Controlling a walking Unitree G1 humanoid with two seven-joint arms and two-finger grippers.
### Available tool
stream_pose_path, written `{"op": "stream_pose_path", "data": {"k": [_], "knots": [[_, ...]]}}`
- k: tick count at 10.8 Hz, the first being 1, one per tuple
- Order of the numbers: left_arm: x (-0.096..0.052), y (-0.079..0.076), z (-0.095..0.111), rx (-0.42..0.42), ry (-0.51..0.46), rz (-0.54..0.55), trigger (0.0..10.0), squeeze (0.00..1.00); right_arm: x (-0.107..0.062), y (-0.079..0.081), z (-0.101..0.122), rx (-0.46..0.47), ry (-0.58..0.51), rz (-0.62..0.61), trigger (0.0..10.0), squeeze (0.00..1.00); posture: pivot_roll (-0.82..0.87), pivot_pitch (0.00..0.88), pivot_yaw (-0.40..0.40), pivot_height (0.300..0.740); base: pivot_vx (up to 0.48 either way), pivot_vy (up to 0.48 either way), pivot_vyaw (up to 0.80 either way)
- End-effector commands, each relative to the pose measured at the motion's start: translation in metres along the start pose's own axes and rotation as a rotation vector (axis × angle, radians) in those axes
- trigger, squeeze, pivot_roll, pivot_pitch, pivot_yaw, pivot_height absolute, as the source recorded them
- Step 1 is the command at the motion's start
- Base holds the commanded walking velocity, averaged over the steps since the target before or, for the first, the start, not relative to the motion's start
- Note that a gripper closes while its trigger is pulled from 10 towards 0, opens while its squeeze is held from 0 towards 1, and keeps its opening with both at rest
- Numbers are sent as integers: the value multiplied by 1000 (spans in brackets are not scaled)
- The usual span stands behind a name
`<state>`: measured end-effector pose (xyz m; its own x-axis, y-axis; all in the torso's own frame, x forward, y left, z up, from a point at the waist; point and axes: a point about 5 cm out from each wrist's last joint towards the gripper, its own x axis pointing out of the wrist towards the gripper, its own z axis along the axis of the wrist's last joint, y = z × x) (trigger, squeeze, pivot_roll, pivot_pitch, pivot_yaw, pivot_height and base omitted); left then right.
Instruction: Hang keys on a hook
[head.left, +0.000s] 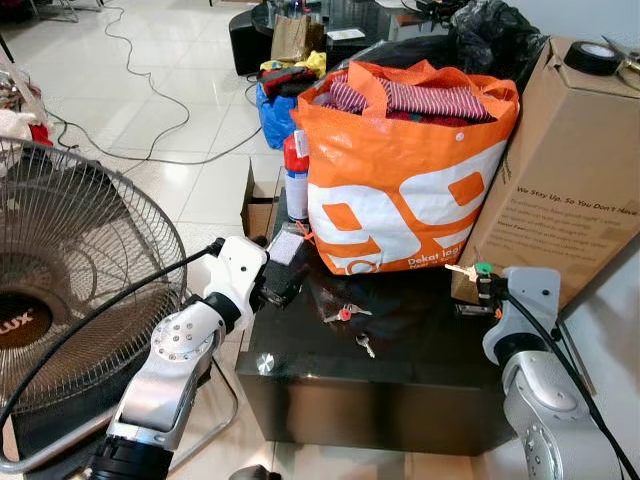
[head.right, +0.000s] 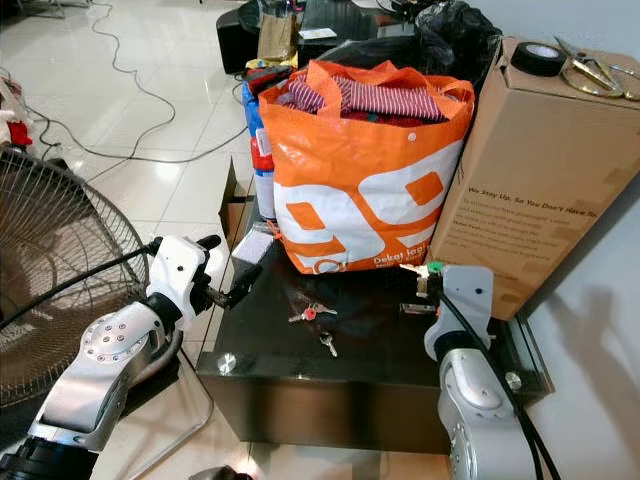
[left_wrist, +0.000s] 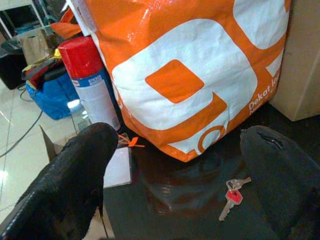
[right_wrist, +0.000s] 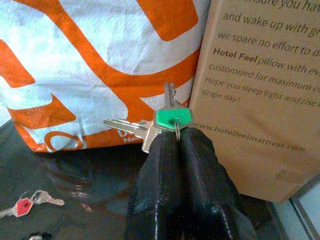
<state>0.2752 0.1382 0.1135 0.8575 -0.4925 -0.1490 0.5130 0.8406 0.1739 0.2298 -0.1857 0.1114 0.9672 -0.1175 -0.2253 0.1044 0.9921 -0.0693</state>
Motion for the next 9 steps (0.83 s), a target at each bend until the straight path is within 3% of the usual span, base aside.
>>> {"op": "stream_pose_path", "data": {"k": [1,9], "knots": [[0,3,6,25,-17,12,10000,0,2,1,1,-12,-5,2,10000,0,-58,0,18,740,-277,0,0],[2,-1,6,25,-18,-3,10000,0,0,1,3,-43,-17,27,10000,0,-83,0,29,740,-280,0,0]]}}
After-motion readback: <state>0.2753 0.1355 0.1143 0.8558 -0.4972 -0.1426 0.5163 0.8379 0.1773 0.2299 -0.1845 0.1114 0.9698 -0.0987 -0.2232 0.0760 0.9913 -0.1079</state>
